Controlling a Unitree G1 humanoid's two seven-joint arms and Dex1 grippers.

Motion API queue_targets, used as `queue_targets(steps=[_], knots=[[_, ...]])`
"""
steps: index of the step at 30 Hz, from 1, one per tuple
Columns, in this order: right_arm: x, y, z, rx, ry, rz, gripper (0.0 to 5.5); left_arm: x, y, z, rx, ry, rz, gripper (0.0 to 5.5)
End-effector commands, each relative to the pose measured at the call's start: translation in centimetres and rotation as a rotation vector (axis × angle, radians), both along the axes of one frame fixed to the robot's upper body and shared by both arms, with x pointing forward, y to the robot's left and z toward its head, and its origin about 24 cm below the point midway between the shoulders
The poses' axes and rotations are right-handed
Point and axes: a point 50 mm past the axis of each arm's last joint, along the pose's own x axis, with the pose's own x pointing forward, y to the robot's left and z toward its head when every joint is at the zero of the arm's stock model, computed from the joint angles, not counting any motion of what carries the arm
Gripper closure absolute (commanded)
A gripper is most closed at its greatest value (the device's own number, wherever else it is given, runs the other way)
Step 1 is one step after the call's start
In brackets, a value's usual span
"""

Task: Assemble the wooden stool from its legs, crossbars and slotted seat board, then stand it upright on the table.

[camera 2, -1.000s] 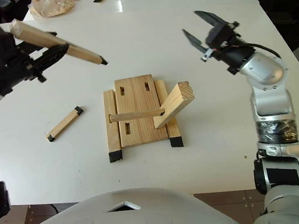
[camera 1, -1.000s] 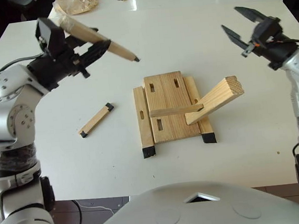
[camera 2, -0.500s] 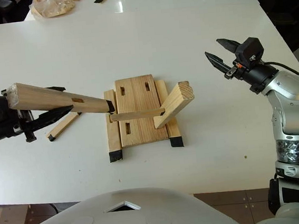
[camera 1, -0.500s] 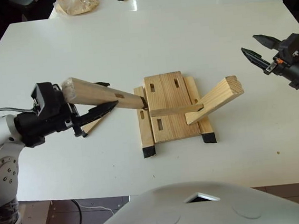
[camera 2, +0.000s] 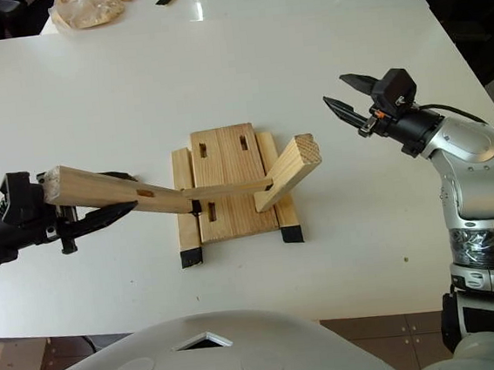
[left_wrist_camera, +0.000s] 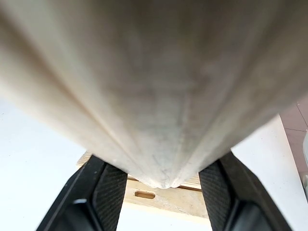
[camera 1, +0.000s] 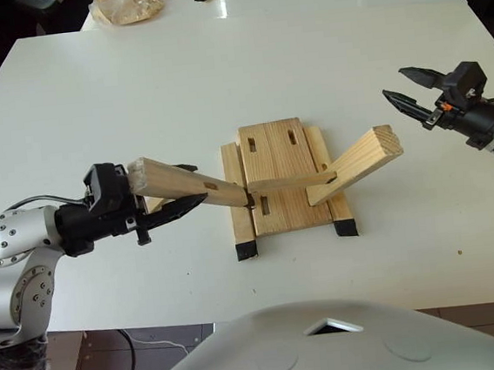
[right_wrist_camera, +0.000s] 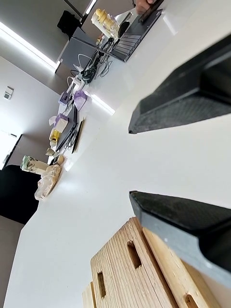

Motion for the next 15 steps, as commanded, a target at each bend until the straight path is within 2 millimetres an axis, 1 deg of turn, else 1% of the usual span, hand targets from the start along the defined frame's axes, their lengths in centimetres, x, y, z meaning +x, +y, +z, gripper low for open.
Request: queue_targets(steps=[1,6,8,15], knots=[[0.2,0.4,0.2,-0.006,-0.012,0.019,3.33,-0.1,-0.4,0.2,-0.004,-0.006,-0.023,3.46],[0.1,0.4,0.1,0.001,-0.016,0.017,3.33,0.1,0.0,1.3,-0.009,-0.037,-0.022,3.46],[0.1,0.4,0.1,0.003,-0.017,0.014,3.33,0.2,-0.2,1.5,-0.013,-0.040,-0.032,3.46],[0.0,0.9,-0.1,0.007,-0.017,0.024,3.33,-0.2,-1.4,0.9,-0.007,-0.008,-0.099,3.46]])
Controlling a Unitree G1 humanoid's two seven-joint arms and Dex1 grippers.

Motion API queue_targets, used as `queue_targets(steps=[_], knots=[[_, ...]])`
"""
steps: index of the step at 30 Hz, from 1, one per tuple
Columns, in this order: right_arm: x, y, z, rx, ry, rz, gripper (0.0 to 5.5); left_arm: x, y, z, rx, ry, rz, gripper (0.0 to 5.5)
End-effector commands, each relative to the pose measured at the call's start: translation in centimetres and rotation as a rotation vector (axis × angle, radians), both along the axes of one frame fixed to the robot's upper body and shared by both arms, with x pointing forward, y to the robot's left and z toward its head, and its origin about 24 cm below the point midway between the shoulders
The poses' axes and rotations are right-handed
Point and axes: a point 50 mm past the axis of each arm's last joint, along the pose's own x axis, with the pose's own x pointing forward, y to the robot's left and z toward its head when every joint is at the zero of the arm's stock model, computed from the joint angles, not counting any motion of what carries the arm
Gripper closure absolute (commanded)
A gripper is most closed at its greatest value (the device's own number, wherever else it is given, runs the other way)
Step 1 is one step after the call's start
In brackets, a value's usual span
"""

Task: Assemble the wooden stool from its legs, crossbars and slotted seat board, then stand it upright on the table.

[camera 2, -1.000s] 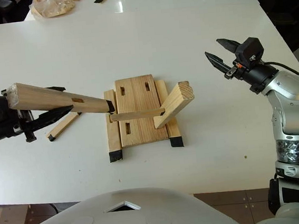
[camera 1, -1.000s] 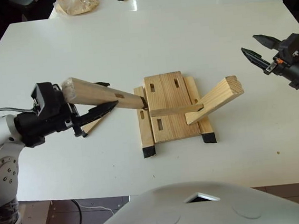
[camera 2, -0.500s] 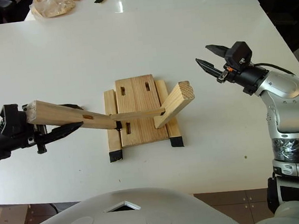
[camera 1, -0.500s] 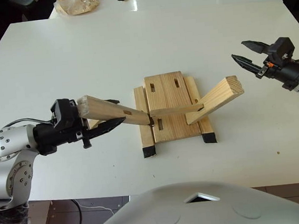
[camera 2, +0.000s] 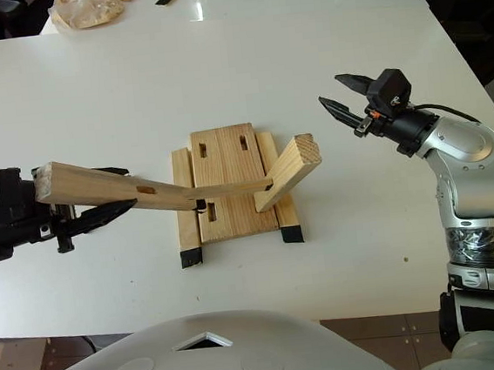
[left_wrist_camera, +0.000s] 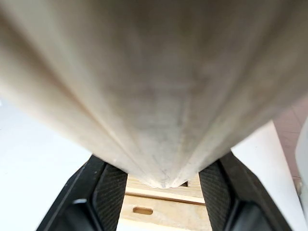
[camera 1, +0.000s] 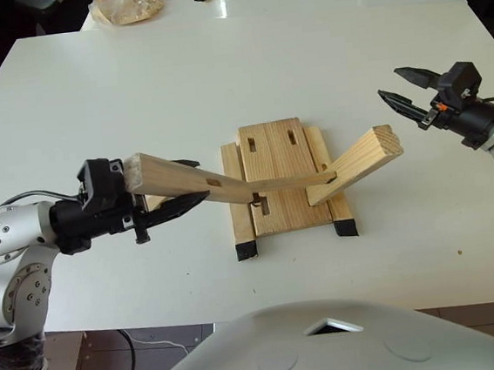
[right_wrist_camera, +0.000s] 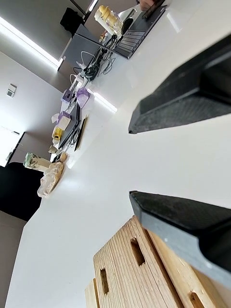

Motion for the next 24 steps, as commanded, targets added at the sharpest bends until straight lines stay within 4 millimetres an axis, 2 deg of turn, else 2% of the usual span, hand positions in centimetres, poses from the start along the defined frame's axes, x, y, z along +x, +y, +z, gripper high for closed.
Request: queue_targets(steps=[1,8,13,17,24], knots=[[0.0,0.5,0.1,0.000,-0.011,0.013,3.33,-0.1,-0.8,-0.5,0.030,0.016,-0.053,3.46],[-0.1,0.8,-0.1,0.000,-0.010,0.022,3.33,-0.5,-0.5,-1.7,0.115,0.056,-0.086,3.46],[-0.3,1.0,-0.6,-0.005,-0.008,0.021,3.33,0.6,-0.8,-2.2,0.149,0.059,-0.077,3.46],[-0.2,1.5,-0.7,-0.010,-0.010,0.034,3.33,1.9,-1.4,-2.6,0.164,0.125,-0.029,3.46],[-0.4,1.7,-0.9,-0.016,-0.008,0.043,3.33,2.0,-1.6,-3.5,0.294,0.175,-0.037,3.46]])
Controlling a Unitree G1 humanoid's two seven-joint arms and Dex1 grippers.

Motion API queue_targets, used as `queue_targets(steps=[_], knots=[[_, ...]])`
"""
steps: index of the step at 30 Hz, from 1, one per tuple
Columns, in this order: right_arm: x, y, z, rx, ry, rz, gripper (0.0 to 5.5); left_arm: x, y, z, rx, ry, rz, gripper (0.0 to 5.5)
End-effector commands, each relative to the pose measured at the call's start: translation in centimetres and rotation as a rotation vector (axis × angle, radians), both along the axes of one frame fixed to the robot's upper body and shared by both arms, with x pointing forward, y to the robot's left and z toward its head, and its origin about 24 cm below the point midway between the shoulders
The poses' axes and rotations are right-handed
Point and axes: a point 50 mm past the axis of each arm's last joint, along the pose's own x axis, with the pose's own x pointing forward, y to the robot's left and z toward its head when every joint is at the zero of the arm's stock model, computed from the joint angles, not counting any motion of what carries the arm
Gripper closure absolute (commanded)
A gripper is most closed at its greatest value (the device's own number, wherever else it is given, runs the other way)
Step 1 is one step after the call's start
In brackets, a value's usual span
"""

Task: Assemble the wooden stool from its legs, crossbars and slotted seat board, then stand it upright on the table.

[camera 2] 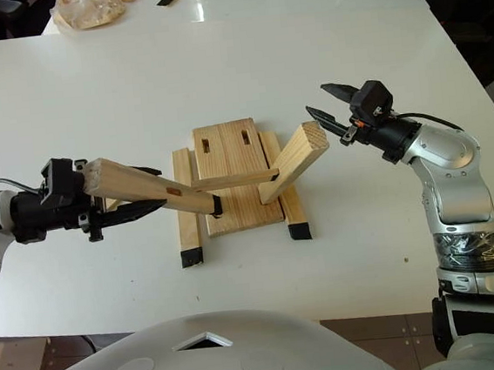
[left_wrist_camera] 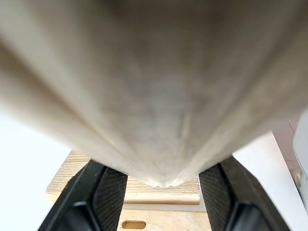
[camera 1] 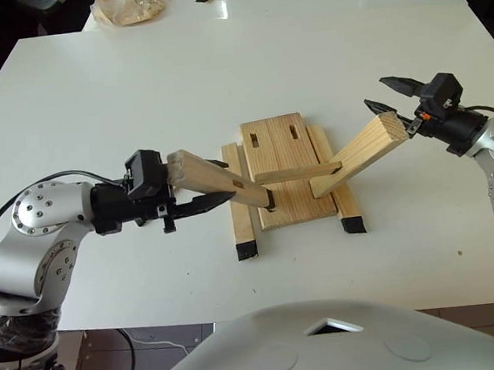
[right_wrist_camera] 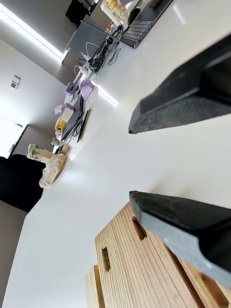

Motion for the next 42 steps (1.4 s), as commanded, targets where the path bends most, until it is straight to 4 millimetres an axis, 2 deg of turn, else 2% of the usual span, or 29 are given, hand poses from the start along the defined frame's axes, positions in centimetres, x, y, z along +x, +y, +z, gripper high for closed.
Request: queue_targets(steps=[1,9,20,31,36,42], knots=[[-0.1,0.3,-0.1,-0.004,-0.004,0.011,3.33,0.0,0.8,-2.3,0.202,0.117,0.050,3.46],[-0.5,2.2,-1.1,-0.010,0.019,0.098,3.33,2.0,-0.5,-1.3,0.208,0.144,0.023,3.46],[-0.8,3.8,-2.5,-0.025,0.038,0.156,3.33,3.6,0.0,-2.8,0.296,0.214,0.022,3.46],[0.4,4.8,-4.3,-0.079,0.077,0.186,3.33,3.5,0.3,-3.2,0.405,0.151,-0.051,3.46],[0.7,5.4,-5.2,-0.098,0.104,0.220,3.33,4.1,-0.1,-2.1,0.394,0.113,-0.049,3.46],[0.8,5.7,-6.5,-0.140,0.138,0.255,3.33,4.2,-0.4,-2.4,0.347,0.192,-0.031,3.46]])
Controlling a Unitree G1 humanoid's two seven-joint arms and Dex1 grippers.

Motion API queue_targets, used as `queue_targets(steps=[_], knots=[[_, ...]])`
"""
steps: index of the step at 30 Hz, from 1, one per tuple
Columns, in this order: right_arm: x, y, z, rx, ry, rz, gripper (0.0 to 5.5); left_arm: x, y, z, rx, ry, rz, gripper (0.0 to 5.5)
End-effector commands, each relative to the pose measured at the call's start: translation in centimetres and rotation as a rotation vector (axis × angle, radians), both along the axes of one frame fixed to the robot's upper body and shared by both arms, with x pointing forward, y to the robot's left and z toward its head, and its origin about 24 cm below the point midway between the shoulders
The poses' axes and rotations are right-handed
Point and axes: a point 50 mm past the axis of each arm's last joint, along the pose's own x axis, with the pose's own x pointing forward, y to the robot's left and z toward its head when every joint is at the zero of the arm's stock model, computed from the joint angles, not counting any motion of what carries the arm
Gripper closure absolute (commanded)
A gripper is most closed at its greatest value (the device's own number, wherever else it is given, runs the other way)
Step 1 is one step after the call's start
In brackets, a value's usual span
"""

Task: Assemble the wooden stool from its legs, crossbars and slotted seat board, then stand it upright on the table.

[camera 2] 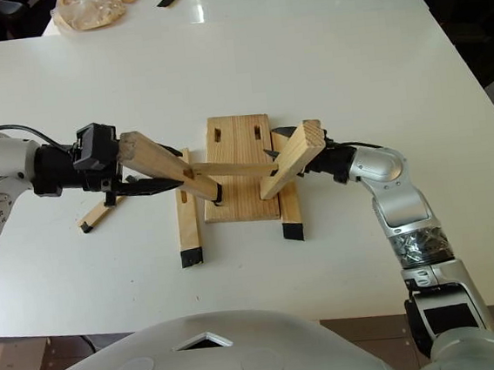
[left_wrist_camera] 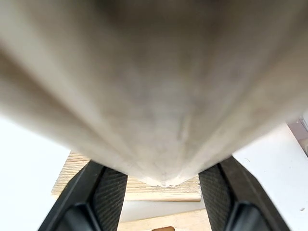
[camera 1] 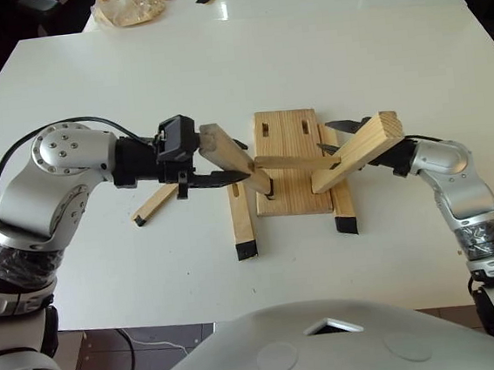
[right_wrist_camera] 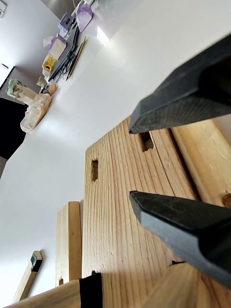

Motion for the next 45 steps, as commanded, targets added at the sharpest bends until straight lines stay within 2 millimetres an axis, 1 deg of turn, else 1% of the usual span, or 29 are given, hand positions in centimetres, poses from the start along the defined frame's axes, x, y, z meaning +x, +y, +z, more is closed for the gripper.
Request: queue_targets(steps=[1,7,11,14,17,21,25,29,32,34,37,39,41,43,45], knots=[[0.3,0.2,-0.3,-0.044,-0.008,0.038,3.33,0.1,2.2,-4.1,0.198,0.224,0.154,3.46],[-0.1,0.4,-1.8,-0.091,0.012,0.080,3.33,0.7,2.7,-4.9,0.198,0.280,0.209,3.46],[-0.2,0.5,-2.2,-0.106,0.012,0.095,3.33,1.0,3.0,-5.6,0.217,0.288,0.225,3.46],[-0.3,0.5,-2.5,-0.120,0.013,0.107,3.33,1.0,2.8,-5.9,0.227,0.298,0.220,3.46],[-0.4,0.6,-2.8,-0.127,0.012,0.115,3.33,0.8,2.3,-6.6,0.259,0.289,0.186,3.46],[-0.3,0.7,-2.8,-0.123,0.007,0.119,3.33,0.5,1.2,-6.4,0.274,0.243,0.143,3.46],[-0.2,0.8,-2.6,-0.116,0.003,0.118,3.33,0.5,0.8,-6.3,0.299,0.195,0.131,3.46],[0.4,0.8,-1.5,-0.068,-0.024,0.085,3.33,0.5,0.8,-6.4,0.306,0.180,0.142,3.46],[1.5,0.2,0.6,0.005,-0.083,-0.003,3.33,0.5,0.6,-6.3,0.294,0.177,0.160,3.46],[2.6,-0.6,2.4,0.062,-0.147,-0.100,3.33,0.4,0.5,-6.1,0.276,0.180,0.176,3.46],[3.7,-1.7,5.1,0.127,-0.231,-0.215,3.33,0.4,0.4,-5.9,0.257,0.183,0.201,3.46],[4.5,-2.7,7.8,0.154,-0.343,-0.321,3.33,0.5,0.4,-6.0,0.250,0.187,0.229,3.46],[4.8,-3.1,10.9,0.207,-0.458,-0.397,3.33,0.5,0.4,-6.1,0.242,0.193,0.257,3.46],[4.2,-2.6,15.2,0.298,-0.599,-0.426,3.33,0.8,0.1,-6.1,0.222,0.201,0.313,3.46],[2.7,-1.0,18.7,0.375,-0.700,-0.388,3.33,1.1,-0.3,-5.7,0.183,0.207,0.357,3.46]])
